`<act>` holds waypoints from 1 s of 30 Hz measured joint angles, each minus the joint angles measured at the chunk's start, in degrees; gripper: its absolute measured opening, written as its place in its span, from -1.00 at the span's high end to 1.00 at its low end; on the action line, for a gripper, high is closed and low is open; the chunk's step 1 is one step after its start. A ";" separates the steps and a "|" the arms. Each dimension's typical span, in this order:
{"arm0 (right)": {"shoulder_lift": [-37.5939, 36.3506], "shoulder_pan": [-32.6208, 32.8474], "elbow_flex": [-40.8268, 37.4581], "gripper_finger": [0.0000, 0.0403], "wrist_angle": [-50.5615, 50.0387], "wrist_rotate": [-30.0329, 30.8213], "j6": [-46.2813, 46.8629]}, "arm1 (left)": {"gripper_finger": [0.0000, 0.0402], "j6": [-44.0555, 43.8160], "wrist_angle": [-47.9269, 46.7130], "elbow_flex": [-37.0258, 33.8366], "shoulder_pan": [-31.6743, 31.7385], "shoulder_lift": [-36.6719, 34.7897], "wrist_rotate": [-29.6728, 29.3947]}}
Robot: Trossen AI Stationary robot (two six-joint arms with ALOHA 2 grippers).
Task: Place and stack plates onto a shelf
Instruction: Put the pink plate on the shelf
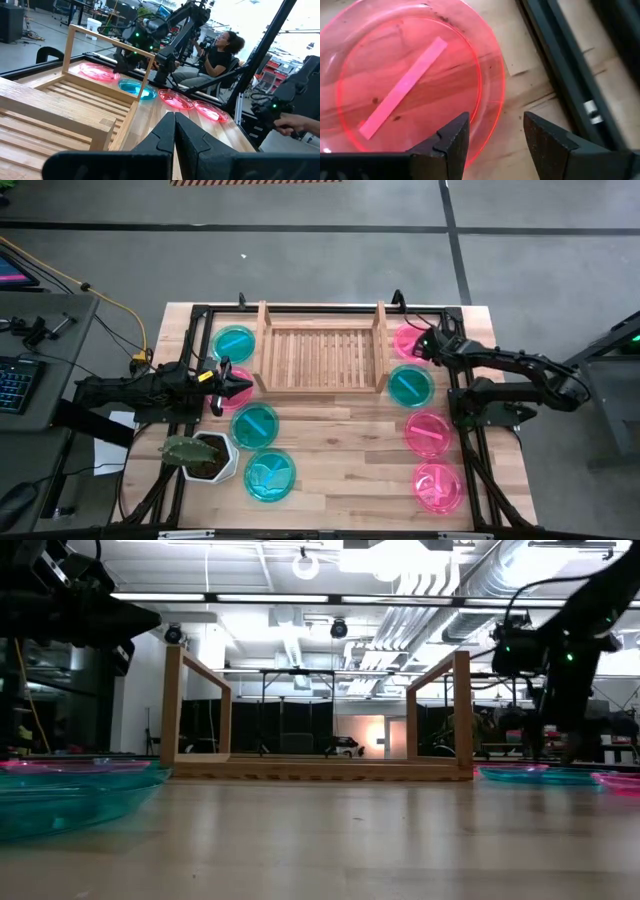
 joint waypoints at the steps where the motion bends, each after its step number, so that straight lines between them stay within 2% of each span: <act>1: 0.00 0.00 -1.32 0.12 2.45 -0.03 0.89 | 1.00 0.02 0.00 0.01 0.00 0.00 0.00; 6: -0.15 0.00 -5.11 0.12 11.05 1.24 3.20 | 1.00 0.00 -0.02 -0.01 0.00 0.00 0.02; 13: -0.07 -0.02 -5.42 0.16 13.04 1.83 5.19 | 1.00 0.00 -0.02 0.00 0.00 0.00 0.00; 16: -0.04 -0.02 -5.46 0.29 12.82 2.27 5.76 | 1.00 0.00 -0.02 0.00 -0.02 0.00 0.01; 26: 0.04 -0.02 -5.53 0.91 12.86 5.05 6.58 | 1.00 0.00 -0.01 0.00 0.00 0.00 0.01; 30: 0.04 -0.02 -5.53 0.97 12.88 7.45 6.28 | 1.00 0.01 0.00 0.01 0.00 -0.01 0.01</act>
